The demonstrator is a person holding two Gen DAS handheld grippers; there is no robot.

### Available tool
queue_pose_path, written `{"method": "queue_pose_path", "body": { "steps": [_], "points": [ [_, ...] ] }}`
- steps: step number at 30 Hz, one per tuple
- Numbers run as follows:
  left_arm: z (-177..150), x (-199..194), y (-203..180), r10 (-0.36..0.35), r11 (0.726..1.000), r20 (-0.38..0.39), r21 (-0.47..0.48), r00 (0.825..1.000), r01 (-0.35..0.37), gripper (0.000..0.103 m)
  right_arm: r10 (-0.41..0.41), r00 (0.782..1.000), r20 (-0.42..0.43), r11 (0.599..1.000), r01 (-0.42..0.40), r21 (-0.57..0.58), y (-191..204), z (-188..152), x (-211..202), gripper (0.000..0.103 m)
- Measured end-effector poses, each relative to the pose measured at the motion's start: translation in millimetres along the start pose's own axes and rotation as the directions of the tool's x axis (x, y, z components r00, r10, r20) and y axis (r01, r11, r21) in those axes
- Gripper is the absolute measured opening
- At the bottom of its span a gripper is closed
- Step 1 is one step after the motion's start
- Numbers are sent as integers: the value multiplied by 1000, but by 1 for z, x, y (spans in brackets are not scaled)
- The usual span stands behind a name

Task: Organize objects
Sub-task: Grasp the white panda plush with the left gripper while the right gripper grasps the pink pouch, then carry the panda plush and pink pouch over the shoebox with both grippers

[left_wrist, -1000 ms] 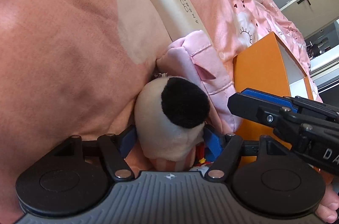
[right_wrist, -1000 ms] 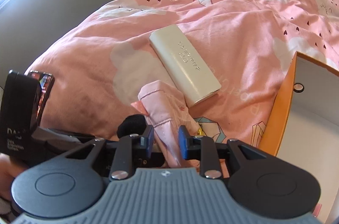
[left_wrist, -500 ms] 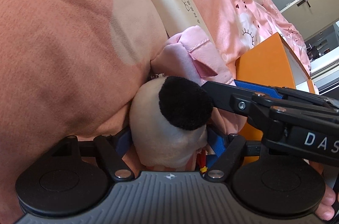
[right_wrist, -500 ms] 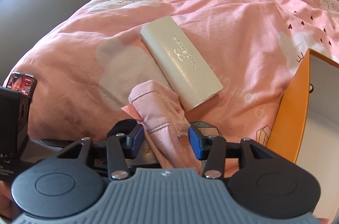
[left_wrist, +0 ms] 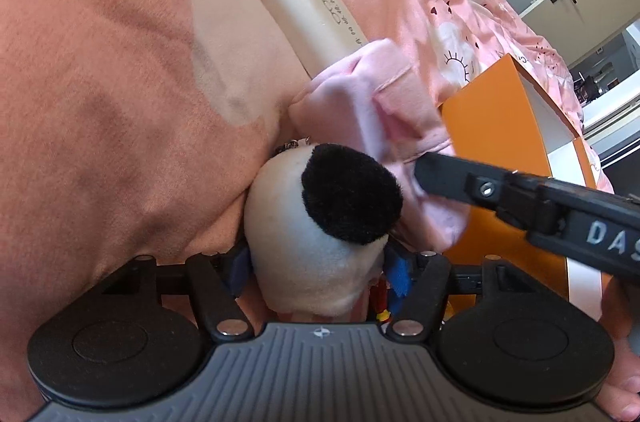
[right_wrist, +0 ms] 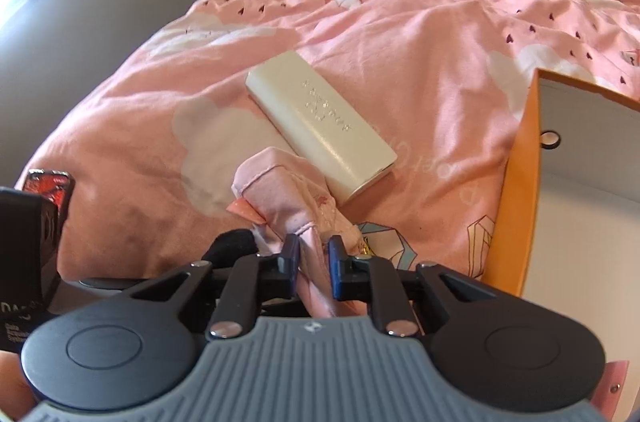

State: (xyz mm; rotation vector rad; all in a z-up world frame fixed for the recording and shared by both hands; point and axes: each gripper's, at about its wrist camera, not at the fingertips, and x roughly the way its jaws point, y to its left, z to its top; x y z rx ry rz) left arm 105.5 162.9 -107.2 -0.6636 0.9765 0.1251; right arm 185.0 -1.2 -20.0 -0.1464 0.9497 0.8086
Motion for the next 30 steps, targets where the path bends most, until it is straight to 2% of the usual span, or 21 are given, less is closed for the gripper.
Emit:
{"method": "queue_pose_path", "body": {
  "steps": [4,10,15,19,24,27,30],
  "points": [
    [-1,-12,-2,-1,1000,26,11,1000,1,74,7,998,66,1000,-7,0,3,4,-27,15],
    [3,-43,-11,-25,999,88,25,996,23,74,31,988,151,996,-43,81,-8,6,-68,15],
    [12,-82,-31,-107,993,131,62,986,100,74,14,969,246,988,-52,148,-22,6,-118,15],
    [21,-107,-61,-198,973,145,147,969,176,74,-59,953,297,974,-10,228,-42,0,-165,15],
    [31,-100,-108,-313,931,77,224,947,289,74,-217,936,275,938,122,325,-68,-17,-204,15],
    [31,-87,-133,-361,900,26,273,932,341,74,-308,925,221,904,212,372,-81,-34,-211,15],
    [30,-69,-153,-389,874,-29,305,921,379,74,-361,921,145,860,269,434,-99,-52,-205,15]
  ]
}}
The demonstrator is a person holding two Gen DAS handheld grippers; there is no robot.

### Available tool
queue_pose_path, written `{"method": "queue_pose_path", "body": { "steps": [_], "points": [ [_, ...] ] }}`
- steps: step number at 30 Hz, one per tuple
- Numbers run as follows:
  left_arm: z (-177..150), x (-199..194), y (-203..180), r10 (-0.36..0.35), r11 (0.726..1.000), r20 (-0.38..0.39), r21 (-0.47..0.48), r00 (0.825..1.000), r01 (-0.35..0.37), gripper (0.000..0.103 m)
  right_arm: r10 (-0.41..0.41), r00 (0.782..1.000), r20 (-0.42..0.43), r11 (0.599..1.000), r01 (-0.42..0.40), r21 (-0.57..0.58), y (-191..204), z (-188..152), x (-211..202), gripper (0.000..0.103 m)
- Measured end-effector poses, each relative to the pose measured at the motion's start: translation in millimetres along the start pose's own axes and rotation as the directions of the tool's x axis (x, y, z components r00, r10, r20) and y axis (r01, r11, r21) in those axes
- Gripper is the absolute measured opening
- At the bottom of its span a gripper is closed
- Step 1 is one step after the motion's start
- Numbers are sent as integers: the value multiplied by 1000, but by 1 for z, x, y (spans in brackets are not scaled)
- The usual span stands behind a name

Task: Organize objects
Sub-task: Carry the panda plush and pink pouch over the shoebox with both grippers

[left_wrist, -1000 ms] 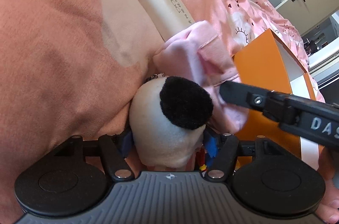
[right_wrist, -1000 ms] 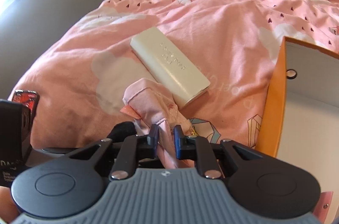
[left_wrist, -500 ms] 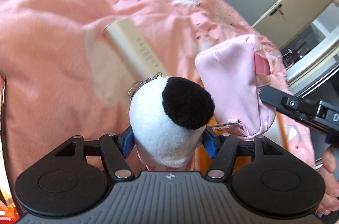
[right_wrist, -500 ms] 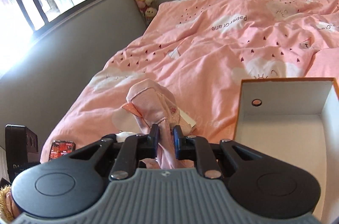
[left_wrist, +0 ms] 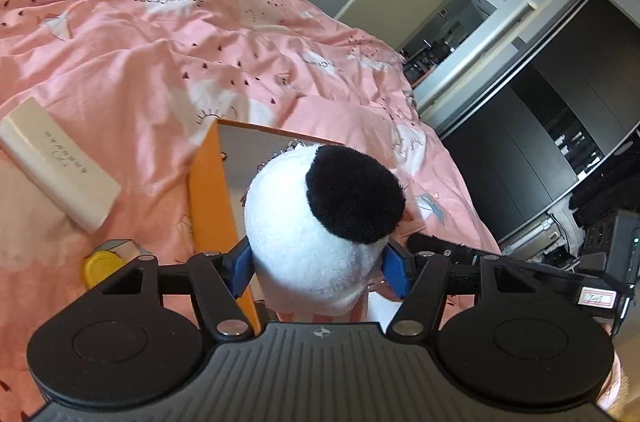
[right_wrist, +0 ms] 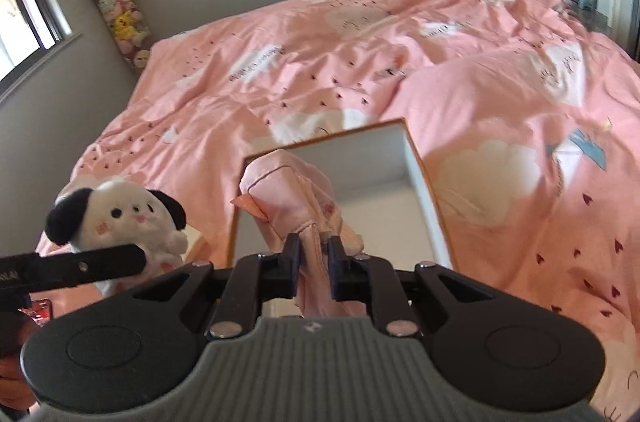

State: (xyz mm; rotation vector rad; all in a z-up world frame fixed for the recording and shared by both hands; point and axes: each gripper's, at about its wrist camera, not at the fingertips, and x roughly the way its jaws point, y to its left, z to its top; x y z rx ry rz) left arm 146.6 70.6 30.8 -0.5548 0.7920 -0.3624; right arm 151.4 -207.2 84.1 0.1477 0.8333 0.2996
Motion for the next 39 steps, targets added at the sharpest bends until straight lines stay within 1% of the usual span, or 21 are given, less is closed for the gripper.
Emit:
{"method": "queue_pose_path", "body": {
  "steps": [3,5,9,12,16,18,20,25,27,30,35,37,39],
  "points": [
    [2,25,-4,-15,1000,-49,14,999,16,74,-65,997,-45,997,67,47,-18,-11,13,15],
    [2,40,-2,-20,1000,-90,4,996,21,74,-97,992,-74,993,102,63,-26,-15,24,15],
    [1,59,0,-14,1000,-148,-6,989,14,74,-104,980,-171,984,127,125,-40,-24,47,15],
    [3,70,1,-11,1000,-185,-11,983,9,74,-118,968,-221,973,156,167,-48,-27,60,15],
    [7,83,-1,17,1000,-242,-5,970,-19,74,-103,955,-278,961,167,219,-54,-30,73,15],
    [10,88,-1,33,999,-254,4,967,-33,74,-95,947,-306,955,173,240,-58,-34,78,16],
    [12,92,-3,39,999,-264,13,964,-37,74,-78,944,-320,949,169,265,-62,-36,81,16],
    [14,103,-5,68,997,-281,38,957,-60,74,-43,926,-374,950,154,272,-62,-39,90,16],
    [15,107,-8,91,995,-286,64,954,-76,74,-44,925,-376,953,152,263,-62,-38,89,17],
    [19,116,-13,149,985,-287,127,946,-116,74,-41,926,-375,955,146,256,-64,-35,88,23],
    [21,132,-20,206,969,-297,191,932,-154,74,-66,941,-331,972,136,194,-59,-28,80,28],
    [21,141,-22,227,963,-298,209,927,-169,74,-59,948,-312,980,115,162,-58,-22,77,34],
    [20,149,-23,237,959,-297,222,925,-174,74,-59,957,-285,989,94,111,-54,-15,74,35]
  ]
}}
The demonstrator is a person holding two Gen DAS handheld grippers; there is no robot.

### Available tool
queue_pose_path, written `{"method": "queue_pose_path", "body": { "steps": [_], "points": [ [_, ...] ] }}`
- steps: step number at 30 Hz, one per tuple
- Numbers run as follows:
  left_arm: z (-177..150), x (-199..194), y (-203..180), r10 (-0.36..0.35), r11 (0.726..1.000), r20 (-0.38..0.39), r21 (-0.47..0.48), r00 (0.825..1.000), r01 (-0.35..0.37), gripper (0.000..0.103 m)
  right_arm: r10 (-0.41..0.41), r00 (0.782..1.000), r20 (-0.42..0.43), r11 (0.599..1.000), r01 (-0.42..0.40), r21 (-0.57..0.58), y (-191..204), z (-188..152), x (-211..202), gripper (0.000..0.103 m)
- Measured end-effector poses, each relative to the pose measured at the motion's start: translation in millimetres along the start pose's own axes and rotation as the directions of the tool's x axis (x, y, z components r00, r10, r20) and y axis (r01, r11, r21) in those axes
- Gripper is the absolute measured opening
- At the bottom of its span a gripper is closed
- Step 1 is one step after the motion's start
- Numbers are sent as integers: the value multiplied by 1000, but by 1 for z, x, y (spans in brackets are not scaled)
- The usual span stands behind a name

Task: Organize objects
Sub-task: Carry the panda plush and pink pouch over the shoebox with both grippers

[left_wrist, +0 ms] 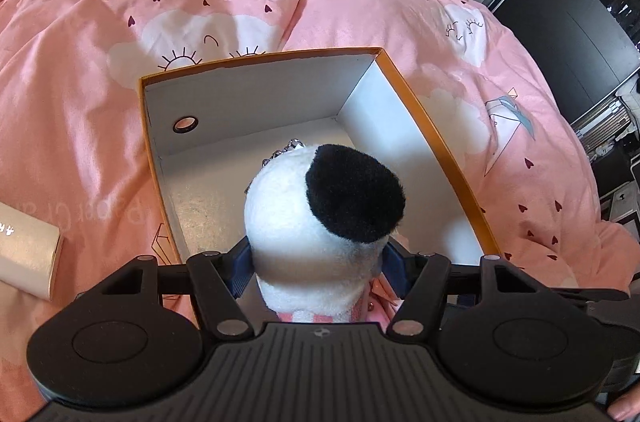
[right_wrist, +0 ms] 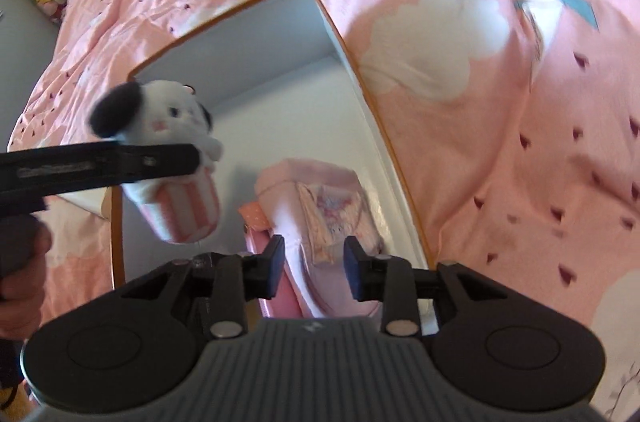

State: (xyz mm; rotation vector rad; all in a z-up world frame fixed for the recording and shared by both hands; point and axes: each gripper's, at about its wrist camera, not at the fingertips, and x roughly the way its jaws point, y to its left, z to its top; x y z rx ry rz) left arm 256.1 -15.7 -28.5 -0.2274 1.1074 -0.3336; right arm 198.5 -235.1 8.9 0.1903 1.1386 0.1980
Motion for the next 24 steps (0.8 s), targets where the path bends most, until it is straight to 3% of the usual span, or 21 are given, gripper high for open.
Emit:
{"method": "queue_pose_path", "body": {
  "steps": [5,7,10,12,17,21,24],
  "points": [
    [9,15,-4,10,1000,18,11,1000,-11,74,13,996,89,980,5,-197,16,29,-3,35],
    [14,20,-5,19,1000,24,17,1000,-20,74,11,996,83,957,14,-289,24,41,6,34],
    [19,26,-5,41,999,27,22,999,-42,74,21,998,53,915,2,-404,38,56,31,19],
    [22,31,-4,54,998,19,21,998,-54,74,5,999,37,894,12,-447,42,61,45,17],
    [24,42,1,44,999,-39,29,998,-43,74,-17,997,-77,859,-24,-511,41,70,70,15],
    [22,53,4,-5,1000,-93,6,996,6,74,-18,978,-206,865,-88,-494,31,71,77,15],
    [20,59,3,-30,1000,-121,0,992,31,74,4,971,-239,871,-121,-477,25,74,72,15]
  ]
}}
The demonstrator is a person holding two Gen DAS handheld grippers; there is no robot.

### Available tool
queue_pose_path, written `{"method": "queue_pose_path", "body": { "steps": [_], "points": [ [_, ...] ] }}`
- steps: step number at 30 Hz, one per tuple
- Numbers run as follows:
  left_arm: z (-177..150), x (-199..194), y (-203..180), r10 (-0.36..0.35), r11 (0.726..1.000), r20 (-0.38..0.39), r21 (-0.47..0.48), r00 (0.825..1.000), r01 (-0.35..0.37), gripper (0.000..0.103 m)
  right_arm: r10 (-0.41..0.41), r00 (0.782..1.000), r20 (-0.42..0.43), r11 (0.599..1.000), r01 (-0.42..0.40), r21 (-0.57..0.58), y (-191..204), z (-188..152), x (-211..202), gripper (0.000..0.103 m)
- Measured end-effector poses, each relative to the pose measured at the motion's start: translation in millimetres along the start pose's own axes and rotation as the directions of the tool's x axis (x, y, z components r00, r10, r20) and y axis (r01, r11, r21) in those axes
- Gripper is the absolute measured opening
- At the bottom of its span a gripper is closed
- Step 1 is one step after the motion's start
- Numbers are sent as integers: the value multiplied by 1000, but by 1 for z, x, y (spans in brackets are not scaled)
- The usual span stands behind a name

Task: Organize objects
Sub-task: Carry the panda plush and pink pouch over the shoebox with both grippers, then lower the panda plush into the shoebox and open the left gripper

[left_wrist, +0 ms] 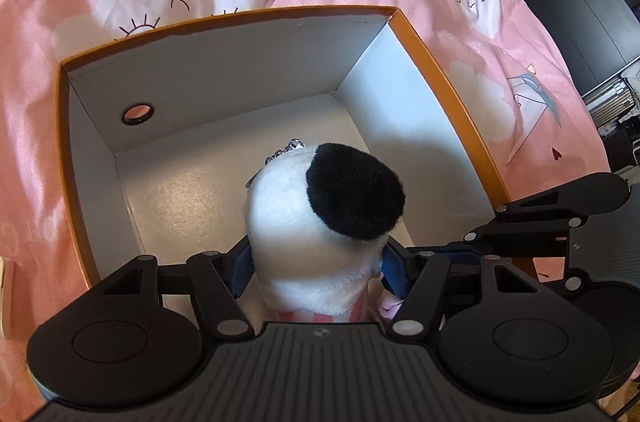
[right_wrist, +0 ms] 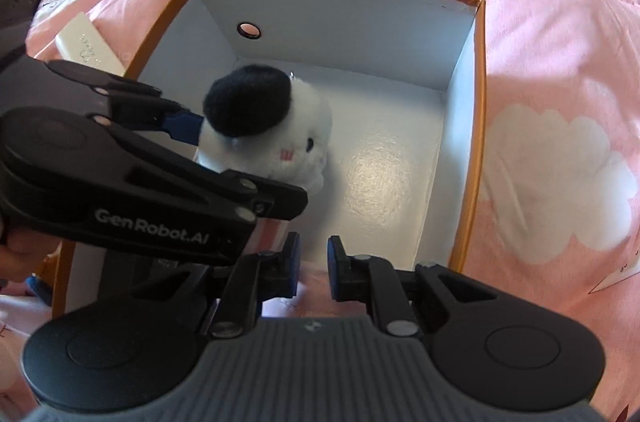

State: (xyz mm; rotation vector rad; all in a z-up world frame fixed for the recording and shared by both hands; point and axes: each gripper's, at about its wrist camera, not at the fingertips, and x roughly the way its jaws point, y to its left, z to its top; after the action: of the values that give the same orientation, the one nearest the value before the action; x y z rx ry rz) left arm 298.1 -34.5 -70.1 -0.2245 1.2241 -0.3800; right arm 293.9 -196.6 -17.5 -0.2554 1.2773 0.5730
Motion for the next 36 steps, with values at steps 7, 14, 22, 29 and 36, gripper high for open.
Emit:
{"method": "queue_pose_path", "body": {
  "steps": [7,14,22,29,36],
  "points": [
    [-2,4,6,-26,999,-42,-34,999,25,74,56,998,-11,998,-55,17,-6,-3,6,14],
    [1,4,8,-11,997,-48,-78,999,7,76,28,998,63,1000,-28,5,0,-9,-6,20],
    [14,17,-4,130,989,-153,-52,980,-139,83,-3,991,135,1000,6,-19,1,-18,-20,24],
    [15,5,3,80,993,-145,-78,986,-92,85,14,982,188,1000,-10,-23,-1,-23,-26,32],
    [16,-48,6,45,997,17,-58,999,-44,84,52,971,232,998,-57,13,6,-10,-24,54]
  ]
}}
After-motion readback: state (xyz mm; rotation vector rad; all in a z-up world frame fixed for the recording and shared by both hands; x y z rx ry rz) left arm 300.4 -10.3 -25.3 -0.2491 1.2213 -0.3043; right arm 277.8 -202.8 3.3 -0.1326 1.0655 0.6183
